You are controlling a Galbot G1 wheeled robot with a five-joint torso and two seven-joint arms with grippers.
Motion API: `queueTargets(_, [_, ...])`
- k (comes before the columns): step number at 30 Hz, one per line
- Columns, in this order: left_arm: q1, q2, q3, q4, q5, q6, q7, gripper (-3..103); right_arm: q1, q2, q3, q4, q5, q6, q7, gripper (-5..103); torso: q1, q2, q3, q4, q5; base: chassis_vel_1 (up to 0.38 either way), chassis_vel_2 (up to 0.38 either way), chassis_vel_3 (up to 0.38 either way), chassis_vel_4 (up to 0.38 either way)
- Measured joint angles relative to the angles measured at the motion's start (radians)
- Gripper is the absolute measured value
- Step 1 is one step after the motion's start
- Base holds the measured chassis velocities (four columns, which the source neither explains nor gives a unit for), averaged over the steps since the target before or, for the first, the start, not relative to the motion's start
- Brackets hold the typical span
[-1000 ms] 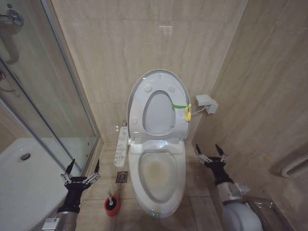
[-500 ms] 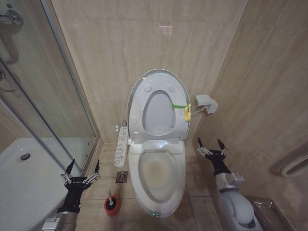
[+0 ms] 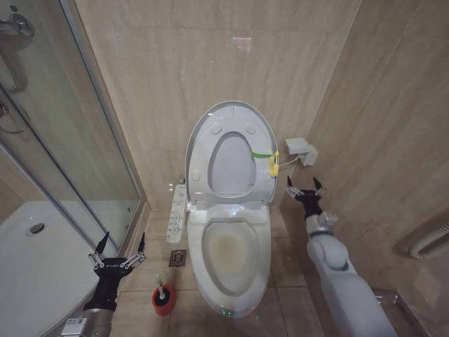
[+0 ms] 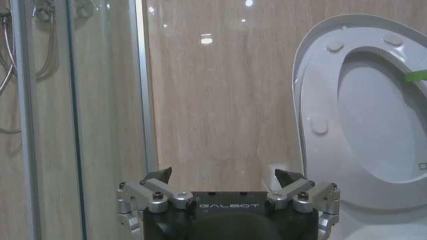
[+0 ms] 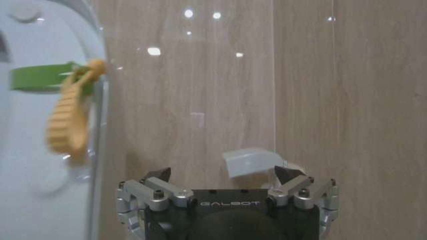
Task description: Open the toilet lid, clean the toilet bowl with a toilet brush, close the toilet lid, and flush.
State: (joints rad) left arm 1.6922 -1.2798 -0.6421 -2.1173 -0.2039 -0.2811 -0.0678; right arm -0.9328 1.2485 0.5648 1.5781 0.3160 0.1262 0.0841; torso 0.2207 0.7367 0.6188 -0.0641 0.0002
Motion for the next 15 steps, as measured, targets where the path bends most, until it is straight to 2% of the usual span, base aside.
queueTargets(5, [0.0,0.0,0.0,0.0,0.0,0.0,0.0,100,0.092,-0.006,-0.014,-0.076,0.002,0.012,0.005,100,0.0,0.0,0.0,0.0,0.0,0.0,0.0,0.0,0.0])
queueTargets(10, [0.0,0.0,0.0,0.0,0.0,0.0,0.0,100,0.25,-0.019,-0.04,-0.213,0.005,0.031,0.006,100,0.0,0.0,0.0,0.0002,-0.0002,0.0,0.0,0.0,0.0])
queueTargets(15, [0.0,0.0,0.0,0.0,0.0,0.0,0.0,100,0.32,-0.02,-0.055,-0.285,0.005,0.043,0.006,100,0.0,0.0,0.0,0.0002,-0.0001,0.0,0.0,0.0,0.0])
